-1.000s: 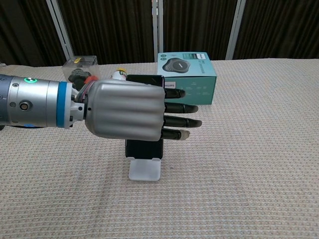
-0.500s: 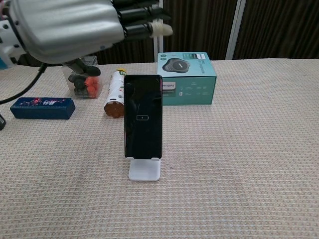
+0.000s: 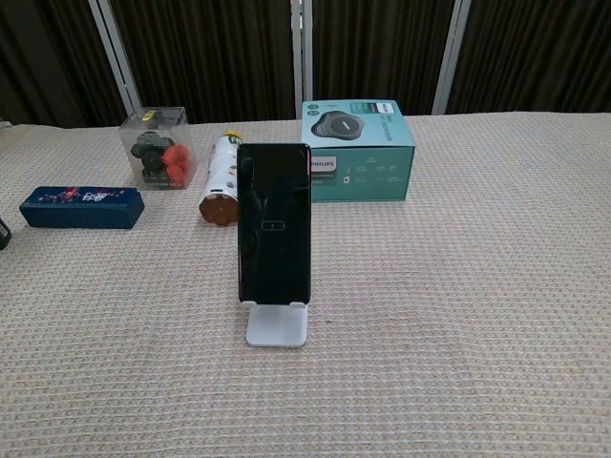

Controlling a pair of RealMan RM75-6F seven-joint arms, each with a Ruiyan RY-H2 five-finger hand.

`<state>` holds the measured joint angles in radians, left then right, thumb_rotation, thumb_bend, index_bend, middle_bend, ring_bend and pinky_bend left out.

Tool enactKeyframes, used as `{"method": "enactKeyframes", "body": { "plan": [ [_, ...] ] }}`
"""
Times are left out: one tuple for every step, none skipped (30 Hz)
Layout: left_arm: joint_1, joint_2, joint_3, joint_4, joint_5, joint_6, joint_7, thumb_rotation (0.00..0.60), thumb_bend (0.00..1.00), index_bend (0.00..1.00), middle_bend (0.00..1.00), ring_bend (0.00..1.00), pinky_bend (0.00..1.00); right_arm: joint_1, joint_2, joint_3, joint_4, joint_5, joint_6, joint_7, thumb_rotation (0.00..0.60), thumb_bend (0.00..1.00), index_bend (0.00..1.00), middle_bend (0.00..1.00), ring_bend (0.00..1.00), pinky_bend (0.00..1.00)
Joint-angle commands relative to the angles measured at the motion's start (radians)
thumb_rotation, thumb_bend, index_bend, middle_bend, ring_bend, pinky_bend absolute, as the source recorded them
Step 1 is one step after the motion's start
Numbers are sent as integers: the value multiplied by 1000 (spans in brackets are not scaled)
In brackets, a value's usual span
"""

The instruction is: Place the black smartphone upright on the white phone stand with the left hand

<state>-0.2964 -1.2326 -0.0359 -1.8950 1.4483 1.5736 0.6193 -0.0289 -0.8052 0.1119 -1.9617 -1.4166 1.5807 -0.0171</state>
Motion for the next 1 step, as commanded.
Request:
{"method": "enactKeyframes", "body": {
  "plan": [
    [70, 81, 39, -27, -39, 40, -122, 600, 0, 0, 0, 0, 0, 0, -1, -3, -3, -6, 0, -5, 600, 0, 0, 0, 0, 0]
  ]
}}
